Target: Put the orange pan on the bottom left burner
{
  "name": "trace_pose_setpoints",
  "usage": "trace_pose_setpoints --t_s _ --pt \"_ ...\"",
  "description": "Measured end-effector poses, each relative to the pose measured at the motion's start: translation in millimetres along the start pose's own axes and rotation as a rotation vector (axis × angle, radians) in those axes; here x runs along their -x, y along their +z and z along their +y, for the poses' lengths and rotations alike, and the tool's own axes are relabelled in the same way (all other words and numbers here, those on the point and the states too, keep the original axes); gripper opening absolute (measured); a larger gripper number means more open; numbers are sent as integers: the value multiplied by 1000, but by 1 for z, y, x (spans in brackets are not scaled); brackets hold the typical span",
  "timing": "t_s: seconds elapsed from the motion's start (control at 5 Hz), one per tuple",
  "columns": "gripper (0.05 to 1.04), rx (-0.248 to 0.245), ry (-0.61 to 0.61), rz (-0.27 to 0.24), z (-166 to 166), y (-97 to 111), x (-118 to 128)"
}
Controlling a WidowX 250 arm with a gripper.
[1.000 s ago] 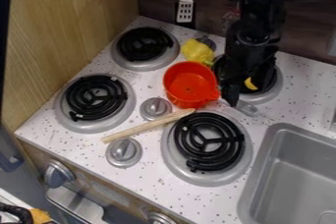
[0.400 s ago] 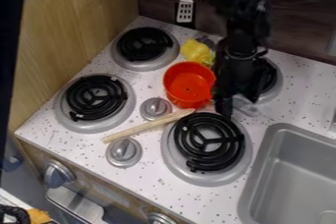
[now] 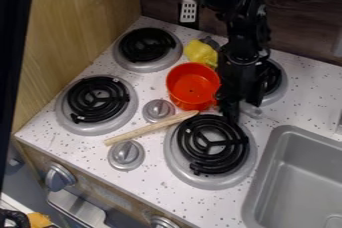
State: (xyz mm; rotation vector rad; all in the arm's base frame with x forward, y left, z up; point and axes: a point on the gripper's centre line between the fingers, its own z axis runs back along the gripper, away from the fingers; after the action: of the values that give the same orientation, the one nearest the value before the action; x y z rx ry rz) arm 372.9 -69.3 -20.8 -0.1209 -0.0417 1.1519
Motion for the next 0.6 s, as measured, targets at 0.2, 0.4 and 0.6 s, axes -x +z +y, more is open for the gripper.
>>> trace_pose_setpoints --t_s 0.2,0.4,0.6 --pt "410 -18 18 8 2 -2 0" --pt "394 -20 49 -13 2 -3 -3" --pt "391 -28 65 -47 5 -2 -2"
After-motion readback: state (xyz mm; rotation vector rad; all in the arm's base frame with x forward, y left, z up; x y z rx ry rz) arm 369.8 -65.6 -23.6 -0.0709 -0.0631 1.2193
